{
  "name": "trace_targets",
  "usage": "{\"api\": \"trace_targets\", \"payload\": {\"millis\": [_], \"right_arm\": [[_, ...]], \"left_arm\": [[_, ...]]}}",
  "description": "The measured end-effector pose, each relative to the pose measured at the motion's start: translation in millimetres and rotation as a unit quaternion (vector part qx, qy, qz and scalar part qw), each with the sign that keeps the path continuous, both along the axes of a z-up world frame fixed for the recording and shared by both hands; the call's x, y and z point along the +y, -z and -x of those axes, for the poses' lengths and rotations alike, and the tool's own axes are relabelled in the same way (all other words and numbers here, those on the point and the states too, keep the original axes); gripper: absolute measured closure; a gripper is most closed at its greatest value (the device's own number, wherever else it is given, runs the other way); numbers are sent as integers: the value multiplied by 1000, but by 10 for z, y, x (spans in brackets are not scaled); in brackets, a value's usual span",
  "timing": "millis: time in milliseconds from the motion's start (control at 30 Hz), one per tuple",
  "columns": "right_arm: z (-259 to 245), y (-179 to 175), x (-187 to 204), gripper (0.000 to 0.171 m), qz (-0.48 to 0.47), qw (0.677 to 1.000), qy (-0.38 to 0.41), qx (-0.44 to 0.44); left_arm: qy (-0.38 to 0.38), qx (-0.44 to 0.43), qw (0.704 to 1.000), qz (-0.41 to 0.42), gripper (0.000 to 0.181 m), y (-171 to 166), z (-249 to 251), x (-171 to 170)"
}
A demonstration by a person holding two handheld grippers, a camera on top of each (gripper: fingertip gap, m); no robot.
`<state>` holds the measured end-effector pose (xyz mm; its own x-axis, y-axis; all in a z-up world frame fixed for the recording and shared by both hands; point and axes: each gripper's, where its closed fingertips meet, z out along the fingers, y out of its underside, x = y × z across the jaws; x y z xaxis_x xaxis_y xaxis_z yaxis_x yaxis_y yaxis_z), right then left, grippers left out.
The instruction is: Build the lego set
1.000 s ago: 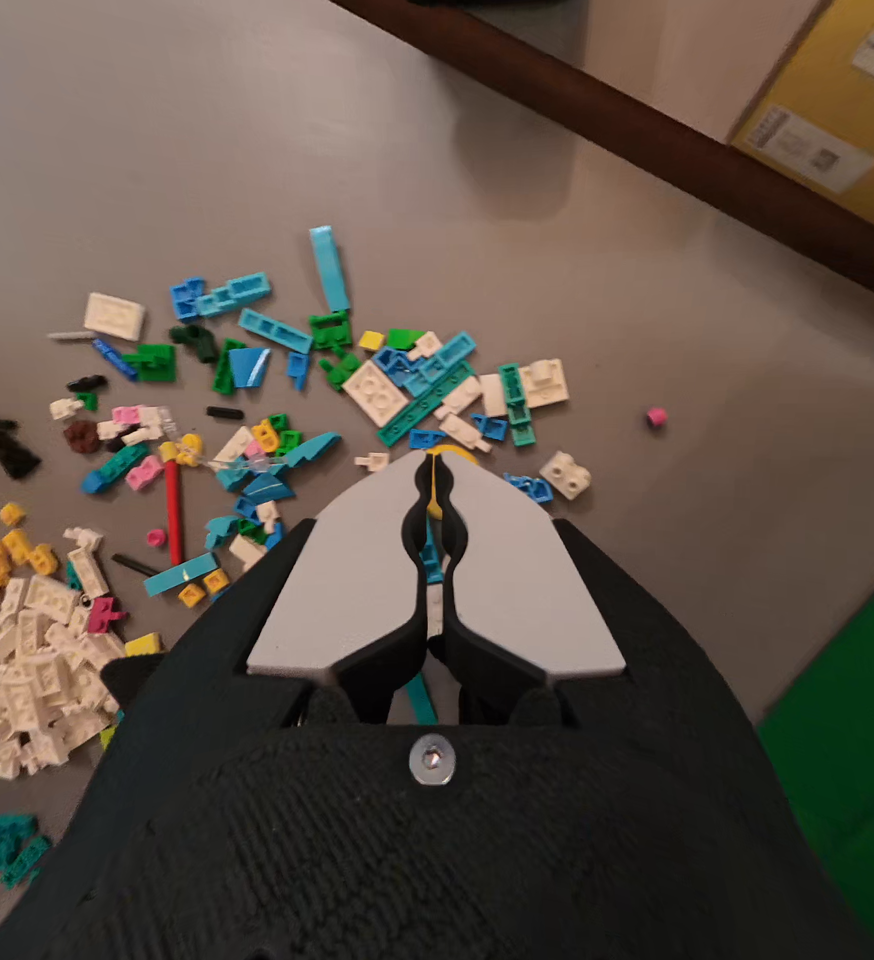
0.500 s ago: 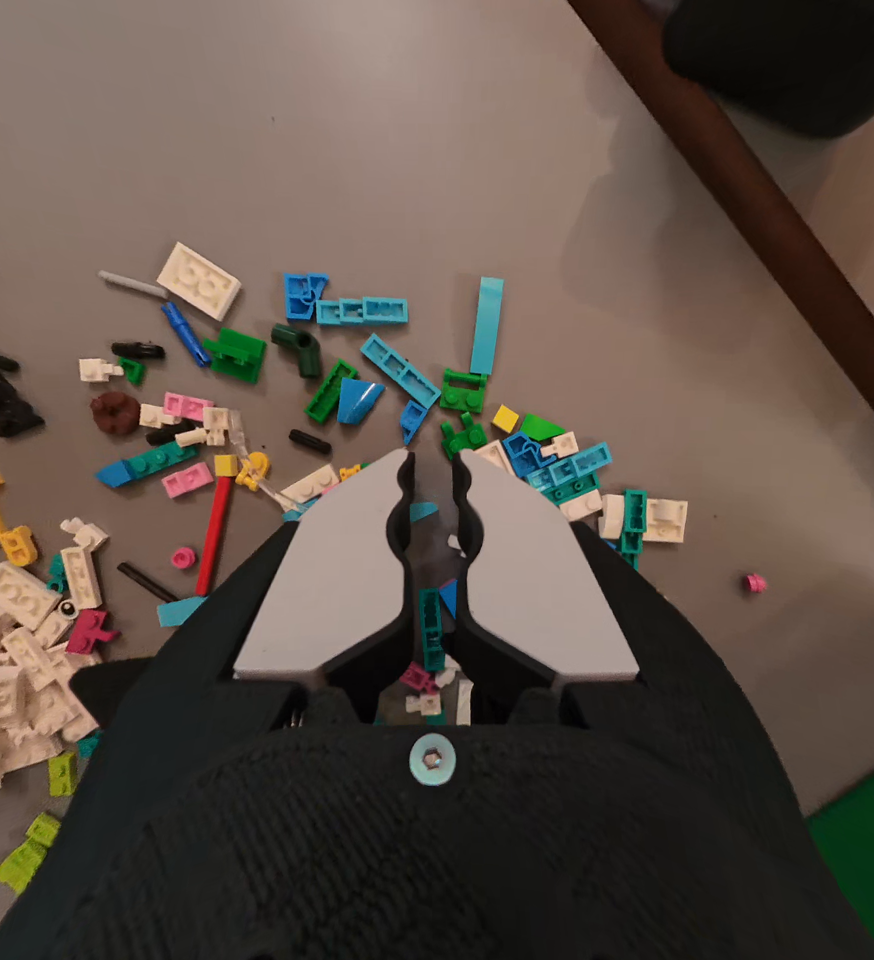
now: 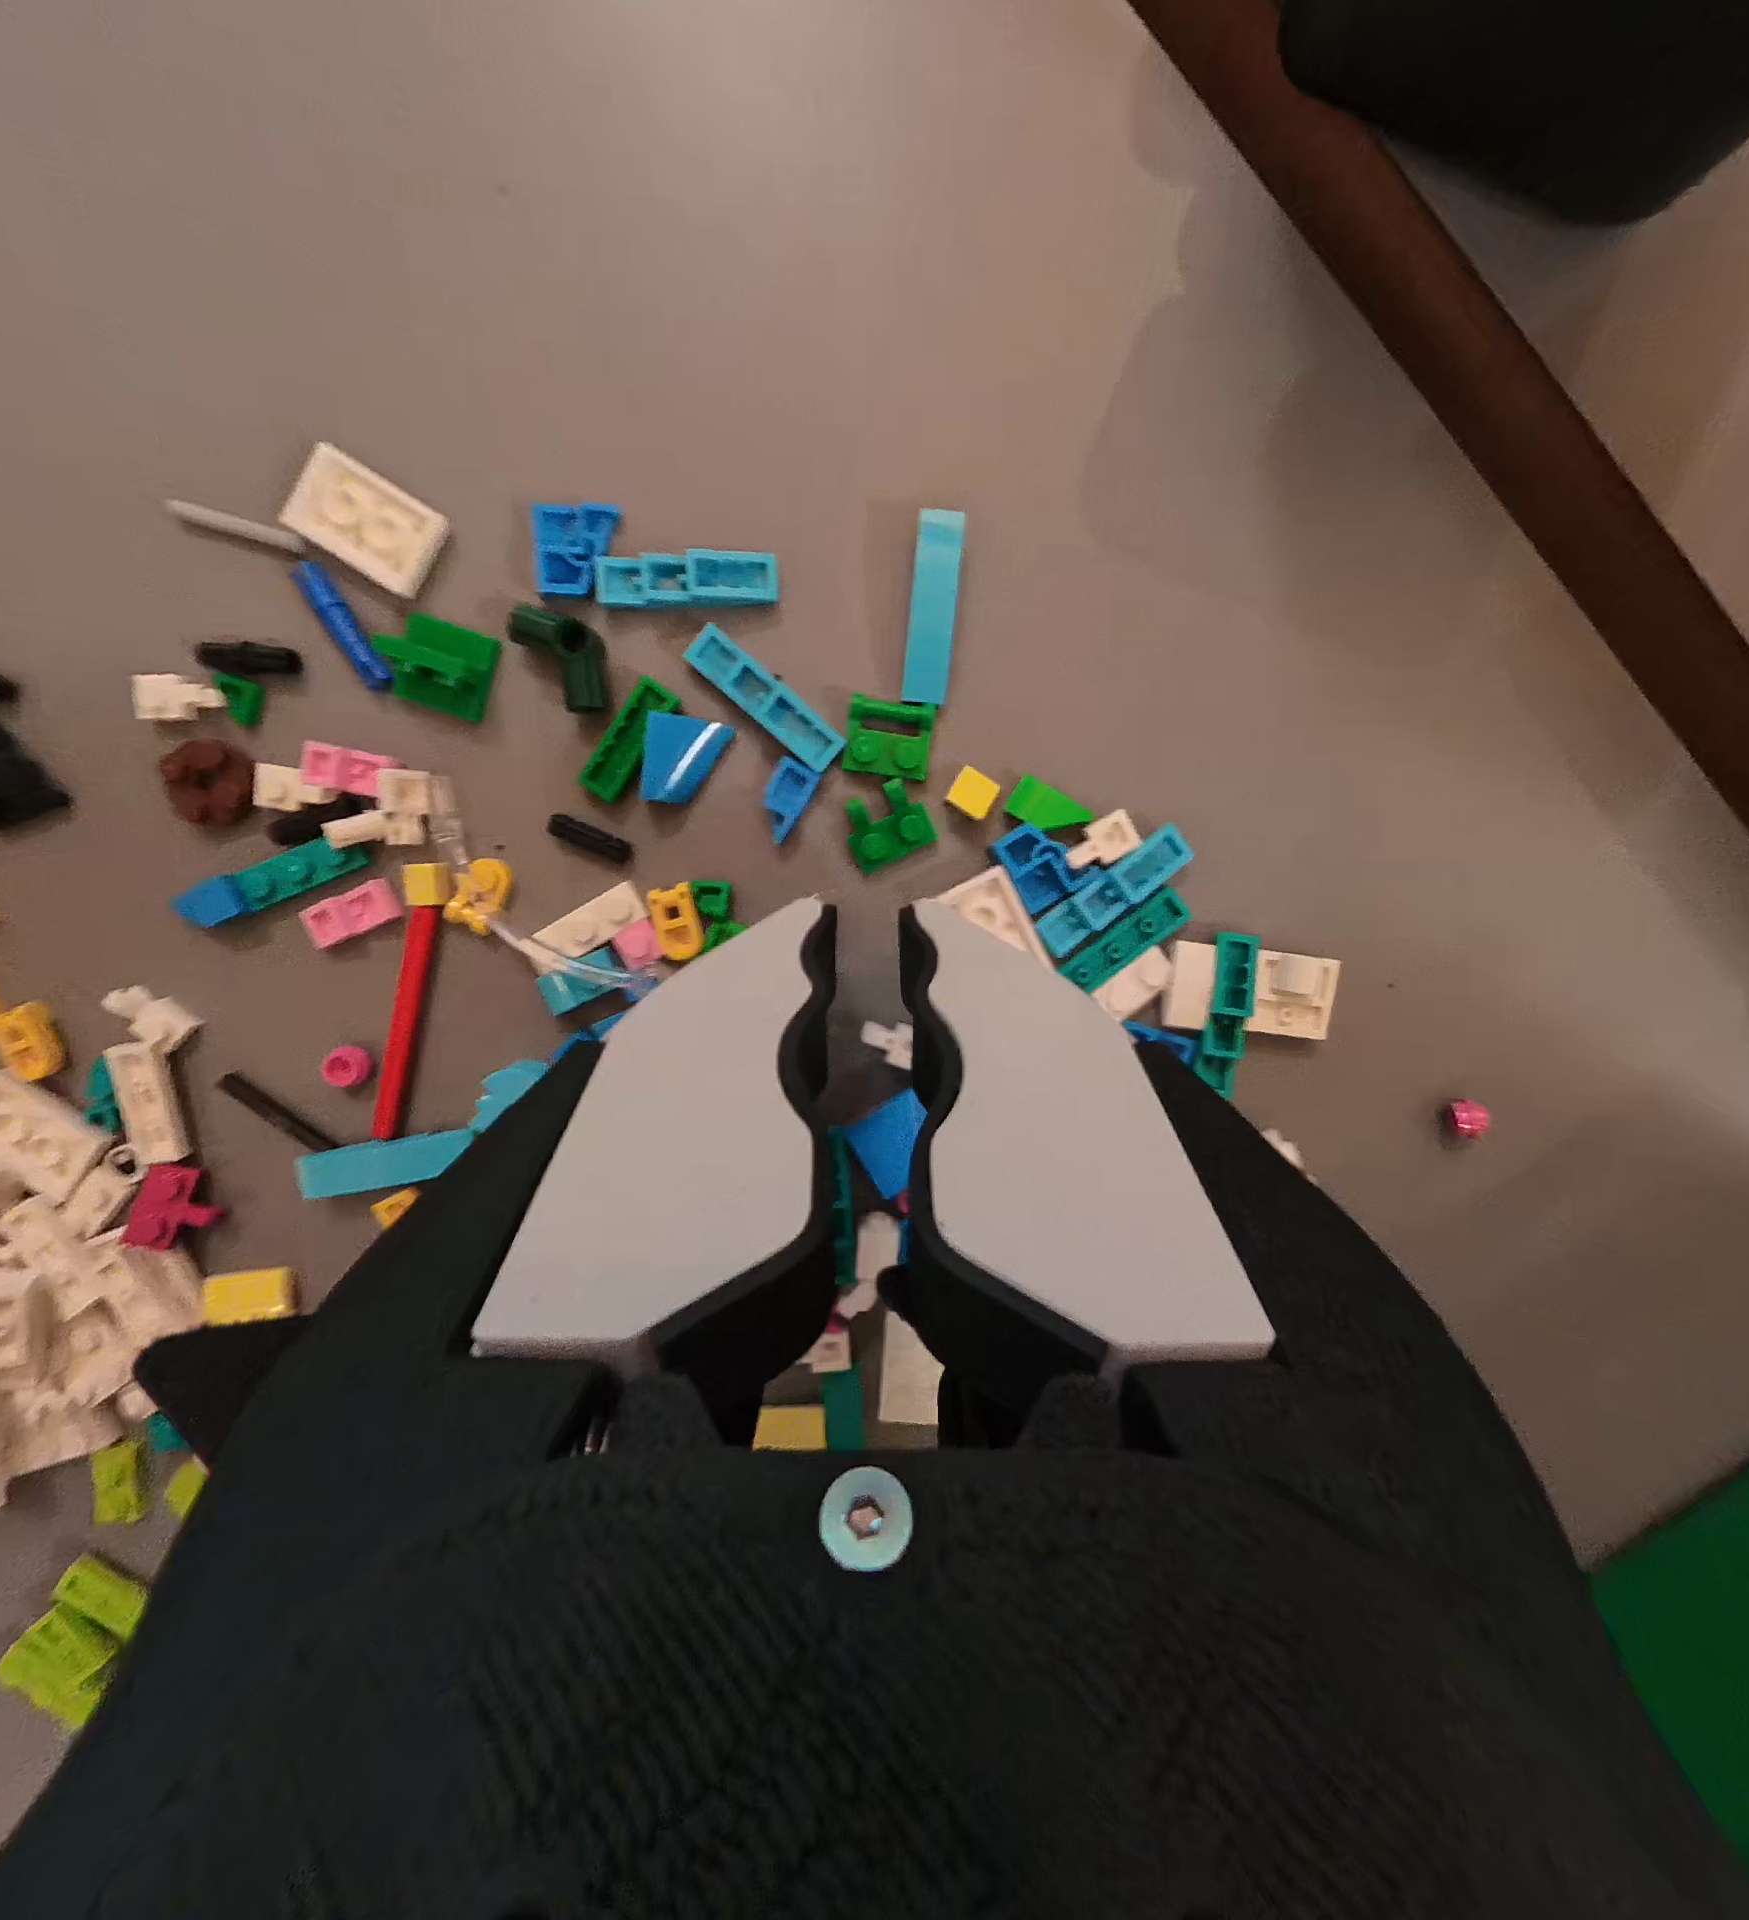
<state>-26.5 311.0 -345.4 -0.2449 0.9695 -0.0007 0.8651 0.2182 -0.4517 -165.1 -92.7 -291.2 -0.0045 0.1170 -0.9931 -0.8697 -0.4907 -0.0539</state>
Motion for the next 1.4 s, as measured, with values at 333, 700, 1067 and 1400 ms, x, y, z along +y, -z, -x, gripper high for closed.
{"api": "trace_targets", "payload": {"millis": [333,700,1067,1400], "right_arm": [[-164,42,-20,165,-34,998,-19,-49],[-135,105,-203,166,-30,994,-67,-81],[-310,60,-206,164,-29,990,-82,-114],[-474,65,-29,165,-86,982,-83,-149]], "left_arm": [[1,1,1000,1,172,3,-6,2],[2,4,1000,3,172,3,-15,0],[3,2,1000,3,172,8,-14,2],[3,3,1000,4,172,9,-16,4]]}}
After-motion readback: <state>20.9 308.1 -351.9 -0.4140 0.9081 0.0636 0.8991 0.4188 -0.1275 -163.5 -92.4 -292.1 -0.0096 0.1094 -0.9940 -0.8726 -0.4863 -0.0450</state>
